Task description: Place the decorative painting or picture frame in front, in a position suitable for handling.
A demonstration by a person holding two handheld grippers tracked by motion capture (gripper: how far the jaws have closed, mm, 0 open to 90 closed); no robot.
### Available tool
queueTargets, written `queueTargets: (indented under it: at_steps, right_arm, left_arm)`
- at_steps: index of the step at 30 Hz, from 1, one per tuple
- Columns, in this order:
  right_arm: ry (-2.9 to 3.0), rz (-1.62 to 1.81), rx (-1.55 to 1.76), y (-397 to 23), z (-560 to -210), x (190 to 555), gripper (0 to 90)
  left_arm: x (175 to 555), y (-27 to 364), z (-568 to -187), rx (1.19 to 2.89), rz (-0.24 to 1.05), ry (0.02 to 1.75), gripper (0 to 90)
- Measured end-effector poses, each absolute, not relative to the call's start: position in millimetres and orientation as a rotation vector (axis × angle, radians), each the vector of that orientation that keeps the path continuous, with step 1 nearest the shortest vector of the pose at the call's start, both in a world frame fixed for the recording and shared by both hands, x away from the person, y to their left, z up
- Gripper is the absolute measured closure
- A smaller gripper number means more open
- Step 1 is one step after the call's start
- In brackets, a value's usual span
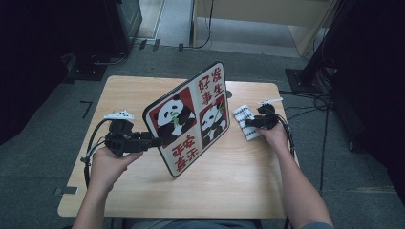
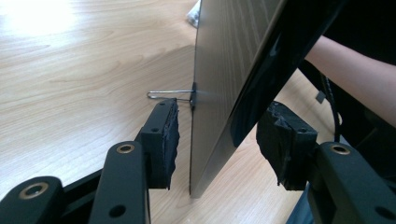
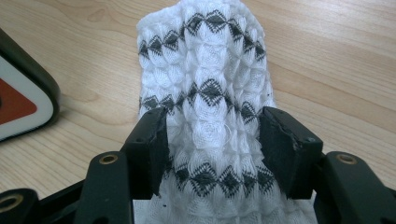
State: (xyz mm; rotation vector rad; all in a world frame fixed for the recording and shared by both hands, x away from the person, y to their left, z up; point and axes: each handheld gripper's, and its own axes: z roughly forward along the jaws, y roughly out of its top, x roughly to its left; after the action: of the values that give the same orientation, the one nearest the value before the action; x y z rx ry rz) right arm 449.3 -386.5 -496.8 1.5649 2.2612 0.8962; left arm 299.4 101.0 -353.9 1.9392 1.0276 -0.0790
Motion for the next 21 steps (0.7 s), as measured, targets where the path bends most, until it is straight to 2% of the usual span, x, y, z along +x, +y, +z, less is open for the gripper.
queueTargets:
  at_steps: [5, 10, 21]
  right_arm:
    - [2.223, 0.89, 1.544, -385, -503, 443, 51.2]
    - [2.222, 0.814, 1.476, -379, -504, 440, 54.1]
    - [2.251, 0.873, 1.473, -380, -503, 436, 73.6]
  left_arm:
    - [301, 97, -357, 1.936, -0.071, 1.022, 50.4]
    - [301, 94, -360, 1.914, -0.054, 1.0, 55.8]
    - [299, 87, -362, 1.888, -0.014, 0.971, 66.2]
